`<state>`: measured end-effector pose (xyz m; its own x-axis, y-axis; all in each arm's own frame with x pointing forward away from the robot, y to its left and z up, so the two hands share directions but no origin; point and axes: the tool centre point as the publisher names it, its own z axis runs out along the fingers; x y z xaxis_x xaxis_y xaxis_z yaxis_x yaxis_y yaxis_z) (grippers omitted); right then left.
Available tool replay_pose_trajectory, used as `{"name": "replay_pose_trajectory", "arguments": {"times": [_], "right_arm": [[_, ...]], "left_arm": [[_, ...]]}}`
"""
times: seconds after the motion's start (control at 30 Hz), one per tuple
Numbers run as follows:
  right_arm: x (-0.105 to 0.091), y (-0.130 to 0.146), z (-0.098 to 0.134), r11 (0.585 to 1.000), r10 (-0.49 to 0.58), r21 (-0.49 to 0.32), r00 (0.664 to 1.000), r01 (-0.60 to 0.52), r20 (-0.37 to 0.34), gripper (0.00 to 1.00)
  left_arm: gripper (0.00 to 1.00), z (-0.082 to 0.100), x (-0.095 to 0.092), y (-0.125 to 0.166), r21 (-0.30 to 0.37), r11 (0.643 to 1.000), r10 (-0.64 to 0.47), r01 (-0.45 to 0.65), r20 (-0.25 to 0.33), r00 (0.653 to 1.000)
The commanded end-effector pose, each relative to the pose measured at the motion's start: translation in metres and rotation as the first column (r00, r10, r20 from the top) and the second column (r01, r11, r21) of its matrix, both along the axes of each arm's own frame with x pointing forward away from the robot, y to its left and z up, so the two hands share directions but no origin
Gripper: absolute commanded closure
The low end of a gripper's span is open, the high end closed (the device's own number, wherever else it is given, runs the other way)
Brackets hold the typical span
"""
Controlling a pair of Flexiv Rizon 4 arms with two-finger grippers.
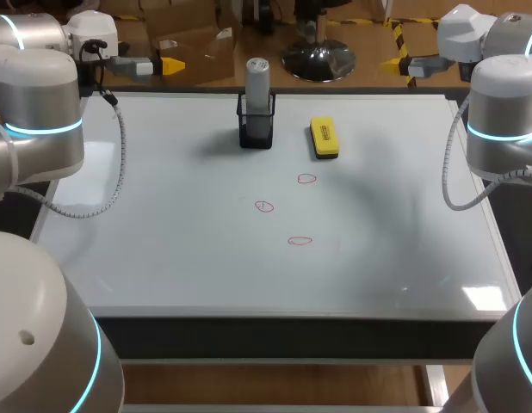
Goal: Pick up the inspection probe, press it on each red-marked spot on the whiteboard one by one, put down the probe, pick up the eraser, and wipe off all the red marks.
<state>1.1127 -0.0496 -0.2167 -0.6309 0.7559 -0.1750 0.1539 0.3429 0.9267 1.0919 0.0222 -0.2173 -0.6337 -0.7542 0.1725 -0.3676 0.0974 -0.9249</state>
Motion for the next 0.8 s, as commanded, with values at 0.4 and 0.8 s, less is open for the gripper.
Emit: {"name": "replay_pose_trajectory", "arguments": {"times": [0.4,0.8], "right_arm": [[0.001,0.0,0.0,1.0,0.001,0.0,1.0,-0.001,-0.001,0.0],[0.001,0.0,0.0,1.0,0.001,0.0,1.0,-0.001,-0.001,0.0]], "left_arm": [[0.0,0.0,0.0,0.0,-0.001,1.0,0.0,0.0,0.0,1.0],[0.0,0.003,-0.006,-0.015,-0.057,0.985,-0.159,0.163,0.068,0.985]]}}
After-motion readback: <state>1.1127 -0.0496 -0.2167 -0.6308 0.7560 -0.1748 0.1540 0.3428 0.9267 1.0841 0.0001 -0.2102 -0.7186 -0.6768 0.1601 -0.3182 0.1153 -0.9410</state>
